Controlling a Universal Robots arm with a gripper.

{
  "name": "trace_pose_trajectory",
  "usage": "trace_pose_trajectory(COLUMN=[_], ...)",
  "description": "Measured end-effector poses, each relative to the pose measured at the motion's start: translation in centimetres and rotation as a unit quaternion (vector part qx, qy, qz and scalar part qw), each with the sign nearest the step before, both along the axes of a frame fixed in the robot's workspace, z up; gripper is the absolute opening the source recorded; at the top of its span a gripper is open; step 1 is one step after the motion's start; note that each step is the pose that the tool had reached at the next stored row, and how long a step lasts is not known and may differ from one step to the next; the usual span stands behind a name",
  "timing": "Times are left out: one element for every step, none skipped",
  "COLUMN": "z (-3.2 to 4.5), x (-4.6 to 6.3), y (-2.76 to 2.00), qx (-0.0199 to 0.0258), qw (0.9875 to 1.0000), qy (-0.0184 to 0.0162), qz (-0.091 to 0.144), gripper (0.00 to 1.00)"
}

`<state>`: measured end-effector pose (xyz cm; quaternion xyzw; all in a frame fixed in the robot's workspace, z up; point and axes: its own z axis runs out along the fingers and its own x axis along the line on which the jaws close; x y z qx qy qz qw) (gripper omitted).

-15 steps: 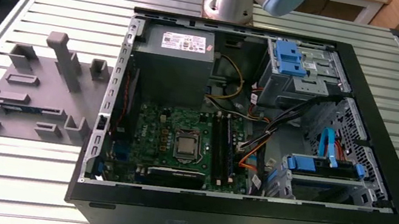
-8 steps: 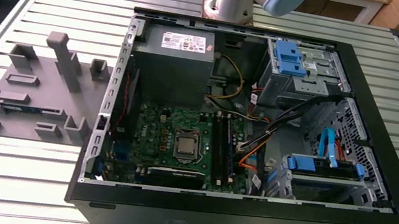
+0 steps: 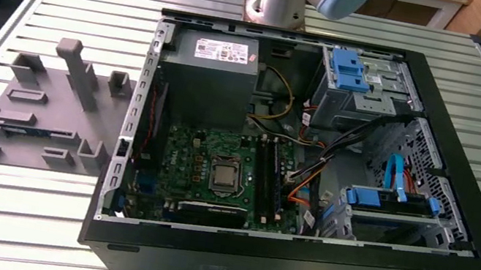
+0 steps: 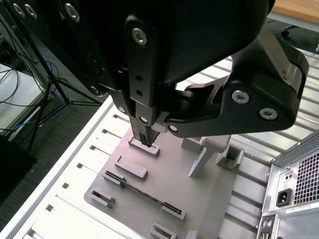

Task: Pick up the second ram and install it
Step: 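Pick up the second ram and move it above second insertion slot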

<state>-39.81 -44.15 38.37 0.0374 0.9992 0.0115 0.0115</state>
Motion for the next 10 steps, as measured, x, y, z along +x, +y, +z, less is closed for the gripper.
trace_pose_trajectory(z=[0.00, 0.00, 0.00, 0.00, 0.00, 0.00, 0.00, 0.00, 0.00, -0.01], x=[0.00, 0.00, -0.01, -0.01, -0.01, -0.01, -0.01, -0.01, -0.02, -0.01], y=[0.00, 0.00, 0.00, 0.00, 0.00, 0.00, 0.00, 0.00, 0.00, 0.00], qx=[0.0000, 0.0000, 0.0000, 0.0000, 0.0000, 0.0000, 0.0000, 0.0000, 0.0000, 0.0000], qw=[1.0000, 1.0000, 1.0000, 1.0000, 1.0000, 1.0000, 1.0000, 0.9999, 0.9998, 0.9996], qy=[0.0000, 0.0000, 0.0000, 0.0000, 0.0000, 0.0000, 0.0000, 0.0000, 0.0000, 0.0001], qz=[0.000, 0.000, 0.000, 0.000, 0.000, 0.001, 0.004, 0.011, 0.019, 0.029], gripper=[0.11, 0.11, 0.11, 0.11, 0.11, 0.11, 0.11, 0.11, 0.11, 0.11])
